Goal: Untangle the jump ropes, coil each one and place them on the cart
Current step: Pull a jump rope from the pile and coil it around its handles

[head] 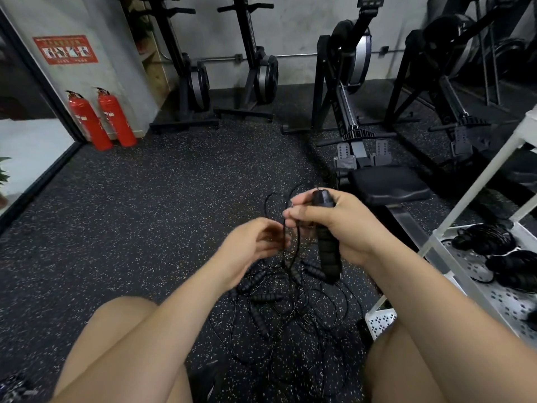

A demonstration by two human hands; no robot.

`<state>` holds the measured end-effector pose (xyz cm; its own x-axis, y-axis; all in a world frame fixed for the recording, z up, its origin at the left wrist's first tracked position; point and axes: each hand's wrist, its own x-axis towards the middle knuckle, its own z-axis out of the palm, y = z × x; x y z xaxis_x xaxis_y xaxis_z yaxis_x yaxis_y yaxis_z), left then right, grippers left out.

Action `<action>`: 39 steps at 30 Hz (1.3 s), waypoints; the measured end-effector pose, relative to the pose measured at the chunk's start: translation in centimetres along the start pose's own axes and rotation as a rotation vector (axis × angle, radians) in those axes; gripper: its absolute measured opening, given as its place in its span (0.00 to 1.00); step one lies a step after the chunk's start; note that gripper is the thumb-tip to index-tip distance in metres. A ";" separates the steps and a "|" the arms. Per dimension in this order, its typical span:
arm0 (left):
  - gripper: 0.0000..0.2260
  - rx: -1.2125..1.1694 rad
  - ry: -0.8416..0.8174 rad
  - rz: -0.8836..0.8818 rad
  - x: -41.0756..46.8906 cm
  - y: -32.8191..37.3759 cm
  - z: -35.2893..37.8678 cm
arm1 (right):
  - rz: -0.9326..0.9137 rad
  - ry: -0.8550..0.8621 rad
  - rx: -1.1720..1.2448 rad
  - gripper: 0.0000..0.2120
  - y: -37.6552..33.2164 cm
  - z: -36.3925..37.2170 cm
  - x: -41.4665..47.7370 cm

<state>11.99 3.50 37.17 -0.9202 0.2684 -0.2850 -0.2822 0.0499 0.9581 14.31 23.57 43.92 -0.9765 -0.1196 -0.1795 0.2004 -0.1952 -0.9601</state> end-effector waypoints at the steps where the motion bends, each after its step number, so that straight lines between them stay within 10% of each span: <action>1: 0.16 0.070 -0.049 0.034 -0.2 -0.5 0.6 | -0.022 0.034 0.032 0.16 -0.2 -0.1 0.1; 6: 0.11 0.517 0.107 0.273 -0.8 -2.6 3.2 | -0.065 0.122 0.195 0.15 -0.4 -0.7 0.6; 12: 0.10 0.442 -0.191 0.157 -1.0 -3.5 4.6 | -0.028 0.170 0.250 0.15 -0.1 -0.4 0.6; 24: 0.09 0.729 -0.126 0.161 -0.5 -3.8 4.3 | -0.056 0.219 0.322 0.15 0.1 -1.3 1.4; 39: 0.10 0.157 0.144 0.352 -1.7 3.3 0.1 | 0.049 -0.008 -0.355 0.11 3.2 -0.1 1.5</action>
<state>12.62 3.35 40.79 -0.9848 0.1587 0.0705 0.0914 0.1286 0.9875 13.49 22.85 40.53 -0.9654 -0.1283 -0.2269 0.2054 0.1616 -0.9652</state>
